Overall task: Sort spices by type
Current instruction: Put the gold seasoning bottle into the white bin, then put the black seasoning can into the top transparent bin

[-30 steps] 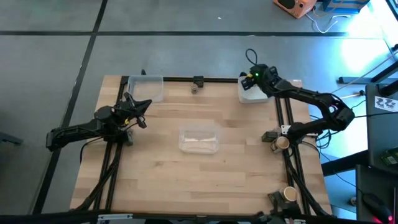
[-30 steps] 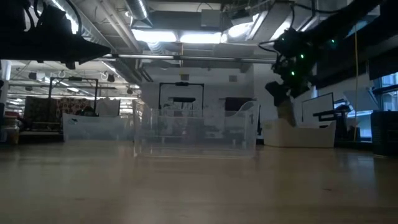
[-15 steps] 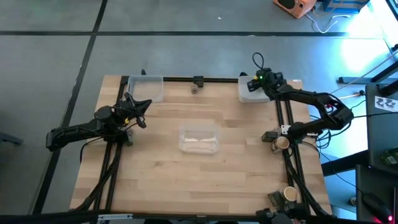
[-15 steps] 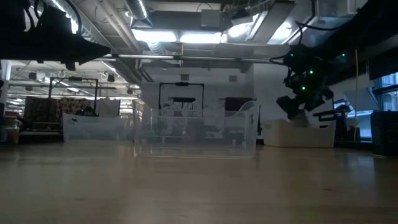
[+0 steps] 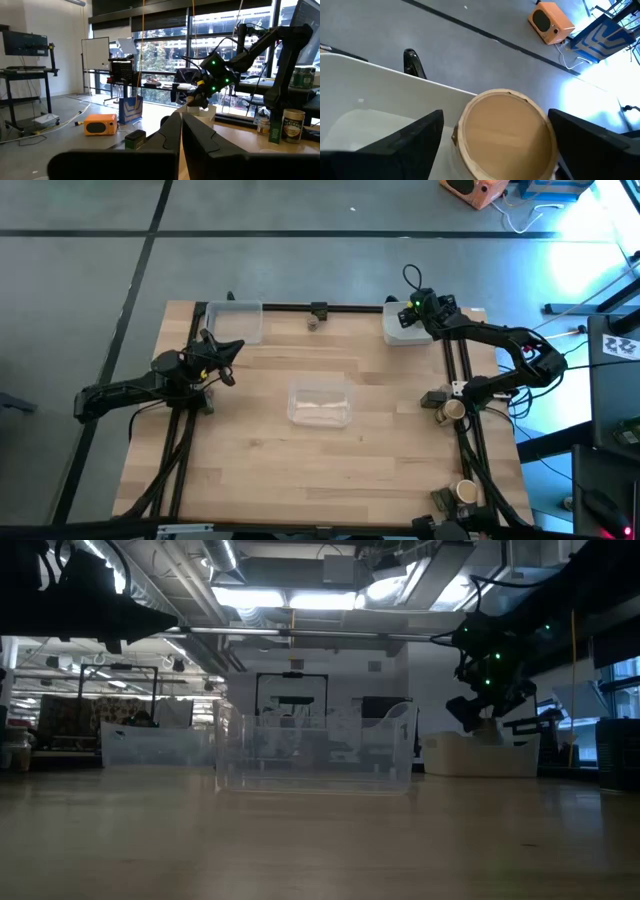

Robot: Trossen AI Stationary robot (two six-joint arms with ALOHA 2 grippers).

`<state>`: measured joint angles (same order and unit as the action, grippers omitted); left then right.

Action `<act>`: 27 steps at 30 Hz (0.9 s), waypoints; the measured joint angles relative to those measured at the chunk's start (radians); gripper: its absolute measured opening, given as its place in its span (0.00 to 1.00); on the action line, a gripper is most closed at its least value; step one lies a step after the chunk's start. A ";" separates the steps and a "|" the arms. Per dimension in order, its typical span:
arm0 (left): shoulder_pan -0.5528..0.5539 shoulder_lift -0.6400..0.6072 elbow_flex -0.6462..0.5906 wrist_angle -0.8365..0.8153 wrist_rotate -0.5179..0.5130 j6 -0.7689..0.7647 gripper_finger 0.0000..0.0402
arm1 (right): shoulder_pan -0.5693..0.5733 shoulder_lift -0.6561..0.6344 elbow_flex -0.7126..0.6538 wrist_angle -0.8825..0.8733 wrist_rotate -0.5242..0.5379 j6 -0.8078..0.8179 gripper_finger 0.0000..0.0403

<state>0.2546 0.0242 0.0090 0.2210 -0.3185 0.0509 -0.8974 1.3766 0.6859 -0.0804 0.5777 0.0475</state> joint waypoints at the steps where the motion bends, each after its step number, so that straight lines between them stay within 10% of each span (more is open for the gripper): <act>1: 0.000 0.000 0.000 0.001 0.000 0.004 0.01 | 0.000 0.000 0.017 -0.030 0.004 0.000 0.88; 12: 0.008 0.000 0.000 -0.003 0.000 -0.025 0.17 | 0.001 -0.001 0.179 -0.228 -0.005 -0.042 0.87; 27: 0.008 0.007 0.000 -0.019 -0.044 0.028 0.56 | 0.141 -0.002 0.269 -0.107 -0.294 -0.133 0.87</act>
<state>0.2631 0.0311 0.0092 0.2021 -0.3628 0.0792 -0.7563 1.3750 0.9554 -0.1876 0.2840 -0.0858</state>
